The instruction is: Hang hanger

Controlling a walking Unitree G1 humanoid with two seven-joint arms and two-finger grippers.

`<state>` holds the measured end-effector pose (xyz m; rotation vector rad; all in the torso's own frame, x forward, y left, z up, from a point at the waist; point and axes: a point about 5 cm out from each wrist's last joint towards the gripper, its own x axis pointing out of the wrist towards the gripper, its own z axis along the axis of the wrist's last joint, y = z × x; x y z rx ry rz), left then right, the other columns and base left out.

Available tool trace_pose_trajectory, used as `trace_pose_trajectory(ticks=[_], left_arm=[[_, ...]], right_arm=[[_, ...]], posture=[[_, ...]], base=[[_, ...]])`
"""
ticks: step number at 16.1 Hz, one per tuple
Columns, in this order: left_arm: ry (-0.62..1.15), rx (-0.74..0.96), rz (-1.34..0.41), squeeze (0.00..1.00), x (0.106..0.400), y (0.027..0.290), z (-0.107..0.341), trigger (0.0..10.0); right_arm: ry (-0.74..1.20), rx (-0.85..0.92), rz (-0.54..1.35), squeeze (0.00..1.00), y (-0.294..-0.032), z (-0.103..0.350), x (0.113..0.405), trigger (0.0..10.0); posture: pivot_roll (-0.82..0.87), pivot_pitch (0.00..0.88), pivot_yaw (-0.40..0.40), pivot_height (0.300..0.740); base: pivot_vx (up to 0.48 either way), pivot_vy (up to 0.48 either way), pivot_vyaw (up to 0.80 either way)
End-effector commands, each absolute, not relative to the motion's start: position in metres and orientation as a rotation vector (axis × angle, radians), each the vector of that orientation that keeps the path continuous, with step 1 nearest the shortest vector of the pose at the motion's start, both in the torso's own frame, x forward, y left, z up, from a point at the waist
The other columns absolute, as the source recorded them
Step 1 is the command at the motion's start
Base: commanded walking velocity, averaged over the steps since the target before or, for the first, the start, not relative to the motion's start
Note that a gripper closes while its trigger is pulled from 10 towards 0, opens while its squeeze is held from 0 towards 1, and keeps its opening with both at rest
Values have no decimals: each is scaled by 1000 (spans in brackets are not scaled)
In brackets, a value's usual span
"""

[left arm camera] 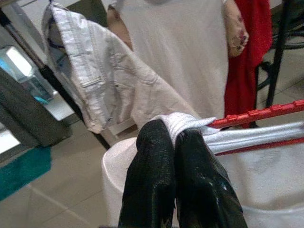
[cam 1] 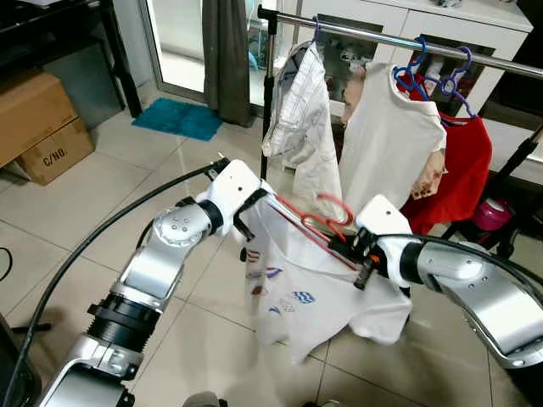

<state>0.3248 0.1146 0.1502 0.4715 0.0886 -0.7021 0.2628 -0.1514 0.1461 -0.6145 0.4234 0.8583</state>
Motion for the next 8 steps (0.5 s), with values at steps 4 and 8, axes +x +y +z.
trace_pose_trajectory(ticks=[4,8], left_arm=[[53,458,-701,0,321,122,161,0],[-4,439,-457,0,334,158,176,0]], right_arm=[[536,-635,820,0,-167,133,262,0],[590,-597,813,0,-177,128,257,0]], posture=[[11,0,-64,740],[9,0,-66,740]], base=[[0,0,0],[0,0,0]])
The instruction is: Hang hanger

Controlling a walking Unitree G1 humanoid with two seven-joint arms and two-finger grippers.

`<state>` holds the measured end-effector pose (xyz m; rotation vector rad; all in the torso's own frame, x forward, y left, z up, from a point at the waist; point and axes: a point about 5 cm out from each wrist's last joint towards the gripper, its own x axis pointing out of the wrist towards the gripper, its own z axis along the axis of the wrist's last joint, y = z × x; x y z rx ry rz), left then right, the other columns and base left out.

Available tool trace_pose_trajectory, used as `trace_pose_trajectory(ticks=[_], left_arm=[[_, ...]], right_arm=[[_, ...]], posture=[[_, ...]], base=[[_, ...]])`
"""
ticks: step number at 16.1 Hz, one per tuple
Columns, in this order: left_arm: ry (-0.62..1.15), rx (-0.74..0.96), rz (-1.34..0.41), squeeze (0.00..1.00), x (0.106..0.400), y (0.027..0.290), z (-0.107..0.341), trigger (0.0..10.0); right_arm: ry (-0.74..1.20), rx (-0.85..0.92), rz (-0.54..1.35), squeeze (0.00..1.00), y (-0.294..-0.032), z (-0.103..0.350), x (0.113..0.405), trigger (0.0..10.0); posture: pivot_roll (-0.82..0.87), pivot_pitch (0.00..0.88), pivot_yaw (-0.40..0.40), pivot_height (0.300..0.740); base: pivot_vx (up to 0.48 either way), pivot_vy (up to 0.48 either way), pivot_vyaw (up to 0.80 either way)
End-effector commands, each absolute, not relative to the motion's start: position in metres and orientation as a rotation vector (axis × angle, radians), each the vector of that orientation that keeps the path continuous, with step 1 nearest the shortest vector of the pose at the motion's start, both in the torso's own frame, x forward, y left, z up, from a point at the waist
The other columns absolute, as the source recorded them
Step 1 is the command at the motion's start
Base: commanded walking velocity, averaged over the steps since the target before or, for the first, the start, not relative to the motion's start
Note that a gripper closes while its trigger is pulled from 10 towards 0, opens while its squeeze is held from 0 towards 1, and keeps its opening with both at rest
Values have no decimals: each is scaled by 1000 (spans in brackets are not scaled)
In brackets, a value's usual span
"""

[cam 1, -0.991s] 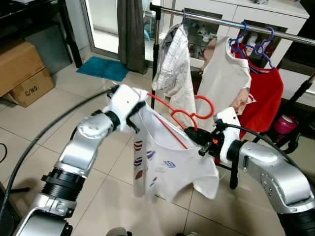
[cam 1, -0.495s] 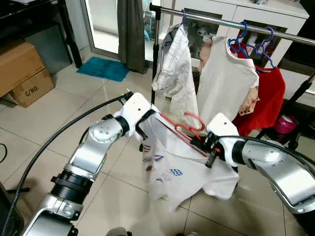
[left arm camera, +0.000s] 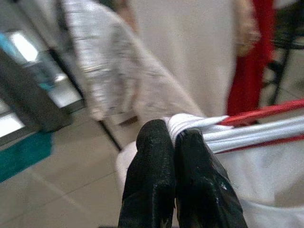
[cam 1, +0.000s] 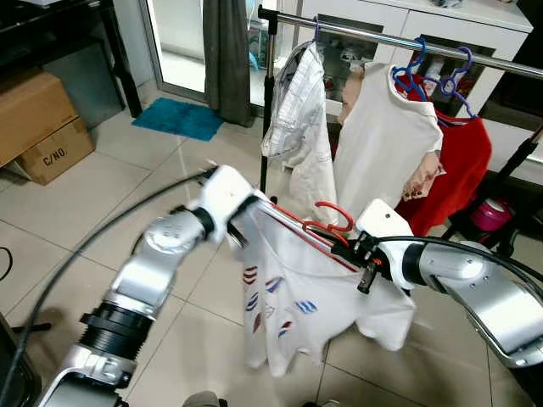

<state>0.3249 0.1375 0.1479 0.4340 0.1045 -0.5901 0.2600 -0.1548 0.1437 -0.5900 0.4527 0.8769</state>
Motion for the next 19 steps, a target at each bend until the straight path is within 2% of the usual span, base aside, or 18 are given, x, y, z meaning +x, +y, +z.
trace_pose_trajectory(ticks=[1,2,4,6,8,9,13,16,19], left_arm=[[-30,437,-394,0,336,169,183,0],[-30,437,-394,0,336,169,183,0],[-7,465,-341,0,335,187,183,0],[15,473,-369,0,331,186,176,0],[11,458,-454,0,326,169,169,0],[-34,434,-568,0,322,147,169,0],[-160,379,-736,0,310,99,174,0],[-271,393,-742,0,308,86,184,0],[-263,441,-783,0,305,86,176,0]], right_arm=[[598,-594,813,0,-179,126,256,0],[598,-594,813,0,-179,126,256,0],[588,-575,809,0,-180,127,256,0],[557,-546,811,0,-176,131,260,0],[515,-505,806,0,-170,136,263,0],[506,-497,801,0,-167,136,264,0],[509,-490,803,0,-162,133,265,0],[528,-496,794,0,-162,128,264,0],[528,-450,738,0,-164,124,267,0]], posture=[[9,0,-67,740],[9,0,-67,740],[14,0,-71,740],[16,0,-71,740],[14,0,-69,740],[16,0,-69,740],[15,0,-65,740],[15,0,-62,740],[15,0,-62,740]], base=[[0,0,0],[0,0,0],[0,0,0],[0,0,0],[0,0,0],[0,0,0],[0,0,0],[0,0,0],[0,0,0]])
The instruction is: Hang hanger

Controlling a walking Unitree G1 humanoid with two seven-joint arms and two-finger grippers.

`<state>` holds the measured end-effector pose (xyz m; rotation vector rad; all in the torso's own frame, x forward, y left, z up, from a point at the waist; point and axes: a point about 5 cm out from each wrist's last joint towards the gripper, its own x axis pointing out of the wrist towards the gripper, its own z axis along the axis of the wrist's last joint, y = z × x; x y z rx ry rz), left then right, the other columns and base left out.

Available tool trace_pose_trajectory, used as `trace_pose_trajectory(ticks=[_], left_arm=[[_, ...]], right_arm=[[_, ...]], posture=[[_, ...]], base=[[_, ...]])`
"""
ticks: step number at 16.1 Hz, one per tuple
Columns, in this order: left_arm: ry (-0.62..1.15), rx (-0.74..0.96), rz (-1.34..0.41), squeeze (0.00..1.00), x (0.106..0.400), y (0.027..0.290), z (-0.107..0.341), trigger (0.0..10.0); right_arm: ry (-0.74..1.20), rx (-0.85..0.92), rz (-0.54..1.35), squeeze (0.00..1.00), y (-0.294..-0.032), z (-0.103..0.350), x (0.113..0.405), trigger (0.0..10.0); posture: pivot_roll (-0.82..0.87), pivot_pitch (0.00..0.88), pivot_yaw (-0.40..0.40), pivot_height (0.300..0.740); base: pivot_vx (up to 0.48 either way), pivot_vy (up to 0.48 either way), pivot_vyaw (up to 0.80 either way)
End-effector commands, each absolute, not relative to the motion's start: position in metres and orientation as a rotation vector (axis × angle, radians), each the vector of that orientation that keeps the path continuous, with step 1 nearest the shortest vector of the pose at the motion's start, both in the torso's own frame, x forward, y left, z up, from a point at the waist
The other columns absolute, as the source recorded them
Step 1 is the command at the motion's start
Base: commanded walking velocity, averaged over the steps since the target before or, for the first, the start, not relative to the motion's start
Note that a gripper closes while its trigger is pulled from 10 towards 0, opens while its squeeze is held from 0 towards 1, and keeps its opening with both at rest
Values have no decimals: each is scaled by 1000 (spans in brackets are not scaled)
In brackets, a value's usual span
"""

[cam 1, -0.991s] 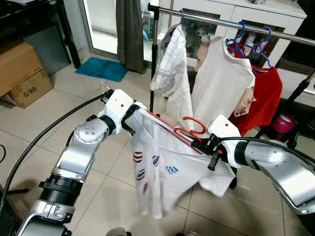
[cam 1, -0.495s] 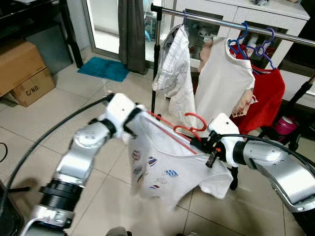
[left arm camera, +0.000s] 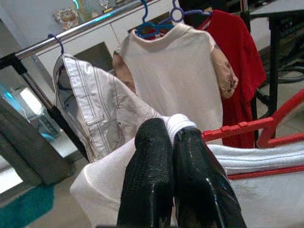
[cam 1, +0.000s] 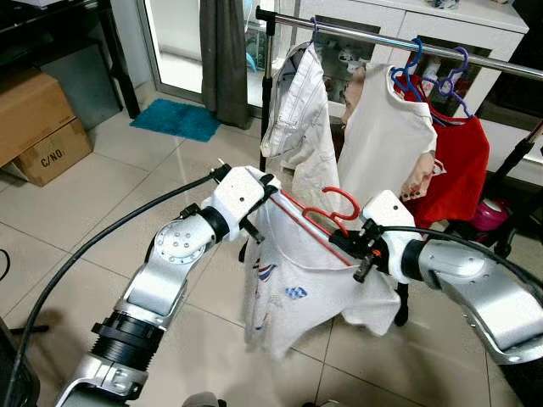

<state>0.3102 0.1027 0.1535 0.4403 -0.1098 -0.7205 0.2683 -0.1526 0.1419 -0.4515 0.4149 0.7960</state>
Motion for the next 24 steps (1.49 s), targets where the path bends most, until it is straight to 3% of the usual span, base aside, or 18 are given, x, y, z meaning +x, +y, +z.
trace_pose_trajectory(ticks=[1,5,8,10,13,16,20,22,23,24], left_arm=[[-262,428,-773,0,305,88,175,0],[-338,268,-588,0,315,116,200,0],[-382,190,-562,0,318,128,215,0],[-377,-4,-520,0,320,131,217,0],[-277,-158,-542,0,320,129,201,0],[-44,-393,-668,0,307,123,162,0],[-61,-742,-763,0,291,136,163,0],[16,-606,-808,0,283,142,154,0],[120,-302,-777,0,281,150,140,0],[166,-116,-761,0,281,156,133,0]], right_arm=[[522,-434,719,0,-164,124,269,0],[584,-477,745,0,-167,111,263,0],[618,-507,747,0,-169,105,260,0],[605,-492,737,0,-169,107,260,0],[583,-486,719,0,-171,109,263,0],[548,-489,693,0,-171,113,267,0],[529,-493,673,0,-172,116,270,0],[527,-495,671,0,-172,116,271,0],[526,-495,667,0,-173,117,271,0],[525,-495,665,0,-173,117,271,0]], posture=[[15,0,-65,740],[29,0,-79,740],[28,0,-76,740],[22,0,-74,740],[19,0,-75,740],[17,0,-79,740],[13,0,-84,740],[12,0,-83,740],[12,0,-82,740],[13,0,-82,740]], base=[[0,0,0],[0,0,0],[0,0,0],[0,0,0],[0,0,0],[0,0,0],[0,0,0],[0,0,0],[0,0,0],[0,0,0]])
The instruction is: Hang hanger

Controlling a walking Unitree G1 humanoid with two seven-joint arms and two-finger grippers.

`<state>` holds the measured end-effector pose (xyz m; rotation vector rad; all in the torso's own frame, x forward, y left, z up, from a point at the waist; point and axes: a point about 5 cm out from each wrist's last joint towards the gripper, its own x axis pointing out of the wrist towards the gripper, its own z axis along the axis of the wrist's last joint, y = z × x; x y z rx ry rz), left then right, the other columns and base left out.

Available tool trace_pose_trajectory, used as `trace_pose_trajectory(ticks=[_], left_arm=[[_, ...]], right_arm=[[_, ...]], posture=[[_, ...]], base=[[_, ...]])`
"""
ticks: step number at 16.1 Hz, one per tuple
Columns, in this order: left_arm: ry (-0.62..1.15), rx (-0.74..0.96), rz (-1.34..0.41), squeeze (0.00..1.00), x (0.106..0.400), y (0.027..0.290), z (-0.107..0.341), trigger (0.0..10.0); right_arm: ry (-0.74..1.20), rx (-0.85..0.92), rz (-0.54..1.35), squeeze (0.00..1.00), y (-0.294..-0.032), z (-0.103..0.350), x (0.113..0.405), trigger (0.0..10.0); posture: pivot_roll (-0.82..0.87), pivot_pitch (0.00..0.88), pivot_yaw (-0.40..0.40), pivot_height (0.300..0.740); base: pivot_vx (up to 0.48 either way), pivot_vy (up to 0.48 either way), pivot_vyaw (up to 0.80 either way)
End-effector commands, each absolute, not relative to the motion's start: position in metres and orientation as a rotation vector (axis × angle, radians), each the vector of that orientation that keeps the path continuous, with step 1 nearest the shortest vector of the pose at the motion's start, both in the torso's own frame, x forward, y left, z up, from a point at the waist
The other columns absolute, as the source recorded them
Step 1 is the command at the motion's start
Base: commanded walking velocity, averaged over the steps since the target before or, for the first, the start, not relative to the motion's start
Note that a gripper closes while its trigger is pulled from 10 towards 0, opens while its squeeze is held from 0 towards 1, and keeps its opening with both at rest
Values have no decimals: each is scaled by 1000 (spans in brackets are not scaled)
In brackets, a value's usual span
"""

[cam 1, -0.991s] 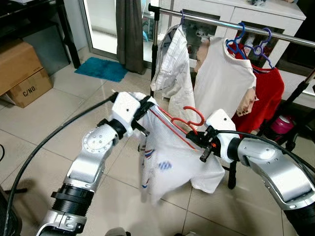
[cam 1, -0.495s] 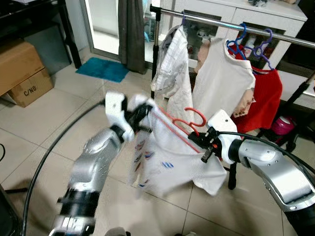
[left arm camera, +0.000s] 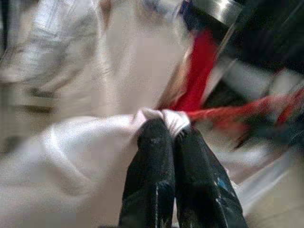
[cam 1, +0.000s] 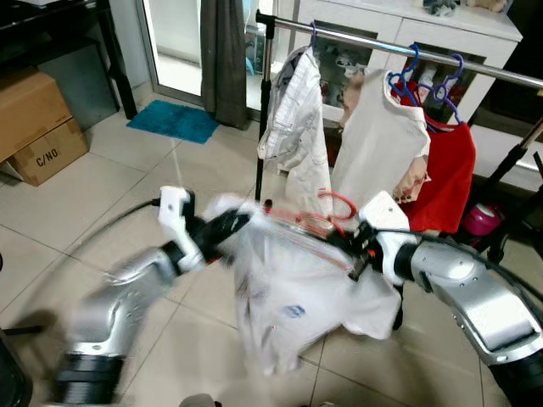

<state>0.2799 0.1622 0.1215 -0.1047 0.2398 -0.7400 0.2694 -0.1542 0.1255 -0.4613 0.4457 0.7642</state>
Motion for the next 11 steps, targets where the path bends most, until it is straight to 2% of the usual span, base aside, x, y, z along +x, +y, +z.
trace_pose_trajectory(ticks=[1,4,5,6,7,8,9,10,11], left_arm=[[180,42,-746,0,282,164,131,0],[73,81,-670,0,287,170,145,0],[65,133,-648,0,289,170,145,0],[13,244,-540,0,298,166,148,0],[-62,227,-471,0,305,163,157,706],[-100,162,-447,0,308,158,164,4314],[-110,116,-449,0,309,153,166,8667],[-88,81,-471,0,310,149,164,10000],[-72,74,-485,565,309,147,162,10000]], right_arm=[[524,-495,662,0,-173,117,272,0],[517,-491,656,0,-172,118,273,0],[515,-490,656,0,-172,118,273,0],[507,-474,653,0,-171,119,274,0],[503,-466,653,0,-170,119,274,0],[501,-464,652,0,-169,119,274,0],[499,-461,651,0,-168,119,275,0],[488,-444,647,0,-166,121,275,0],[480,-424,642,0,-165,122,276,0]], posture=[[15,0,-81,740],[15,0,-75,740],[15,0,-75,740],[16,0,-72,740],[17,0,-71,740],[17,0,-70,740],[18,0,-67,740],[15,0,-63,740],[13,0,-62,740]], base=[[0,0,0],[0,0,0],[0,0,0],[0,0,0],[0,0,0],[0,0,0],[0,0,0],[0,0,0],[0,0,0]])
